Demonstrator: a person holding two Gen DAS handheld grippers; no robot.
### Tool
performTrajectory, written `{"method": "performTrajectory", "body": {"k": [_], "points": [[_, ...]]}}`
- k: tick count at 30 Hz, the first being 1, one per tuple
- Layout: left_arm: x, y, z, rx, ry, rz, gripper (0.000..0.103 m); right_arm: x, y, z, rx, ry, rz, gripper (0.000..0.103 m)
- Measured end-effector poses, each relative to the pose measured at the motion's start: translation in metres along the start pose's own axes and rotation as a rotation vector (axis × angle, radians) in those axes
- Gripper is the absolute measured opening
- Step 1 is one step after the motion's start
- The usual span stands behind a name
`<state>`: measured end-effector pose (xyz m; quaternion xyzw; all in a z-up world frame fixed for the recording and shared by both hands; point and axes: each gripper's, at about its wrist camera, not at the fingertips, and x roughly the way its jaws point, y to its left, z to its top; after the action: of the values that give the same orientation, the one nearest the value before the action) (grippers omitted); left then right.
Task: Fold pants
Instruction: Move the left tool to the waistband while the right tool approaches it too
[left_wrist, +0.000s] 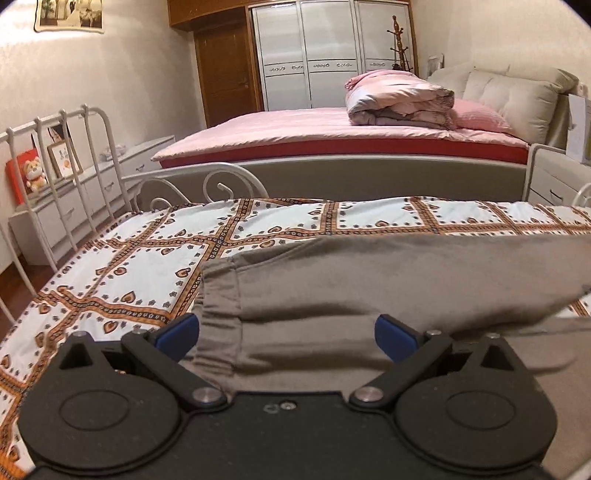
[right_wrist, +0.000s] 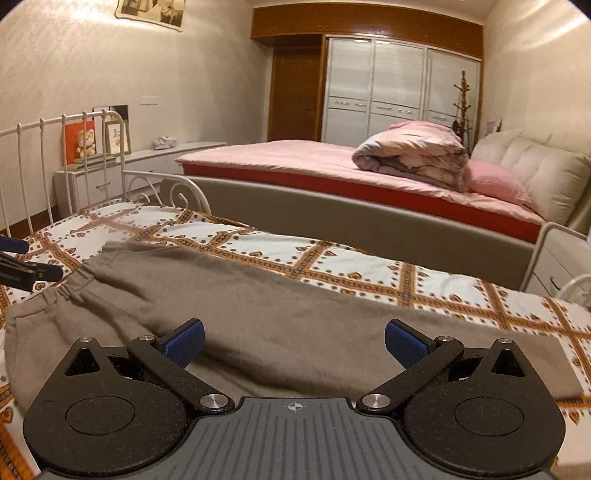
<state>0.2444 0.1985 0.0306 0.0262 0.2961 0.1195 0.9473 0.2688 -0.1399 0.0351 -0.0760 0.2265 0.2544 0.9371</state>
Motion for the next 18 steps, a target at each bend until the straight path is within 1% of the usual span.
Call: {"method": "performTrajectory", "body": {"k": [2, 5, 7, 8, 9, 12, 15, 16, 18], "points": [[0.019, 0.009, 0.003, -0.002, 0.010, -0.006, 0.094, 0.018, 0.000, 0.008, -0.008, 0.016, 0.048, 0.103], [0.045, 0.020, 0.007, 0.002, 0.030, 0.007, 0.094, 0.049, 0.002, 0.018, -0.030, 0.028, 0.088, 0.103], [0.062, 0.031, 0.010, -0.009, 0.039, 0.019, 0.094, 0.071, 0.003, 0.024, -0.055, 0.031, 0.106, 0.093], [0.070, 0.036, 0.012, -0.013, 0.043, 0.024, 0.094, 0.085, 0.003, 0.027, -0.062, 0.044, 0.123, 0.082], [0.078, 0.042, 0.014, -0.018, 0.048, 0.029, 0.094, 0.096, 0.004, 0.030, -0.063, 0.058, 0.133, 0.079], [0.107, 0.058, 0.017, -0.049, 0.085, 0.036, 0.093, 0.133, 0.006, 0.039, -0.090, 0.074, 0.148, 0.079], [0.133, 0.069, 0.022, -0.038, 0.110, 0.049, 0.092, 0.168, 0.003, 0.047, -0.127, 0.085, 0.161, 0.078], [0.140, 0.070, 0.024, -0.038, 0.112, 0.049, 0.092, 0.182, 0.002, 0.049, -0.139, 0.092, 0.163, 0.077], [0.154, 0.071, 0.027, -0.039, 0.124, 0.033, 0.091, 0.206, -0.002, 0.052, -0.150, 0.115, 0.177, 0.070]]}}
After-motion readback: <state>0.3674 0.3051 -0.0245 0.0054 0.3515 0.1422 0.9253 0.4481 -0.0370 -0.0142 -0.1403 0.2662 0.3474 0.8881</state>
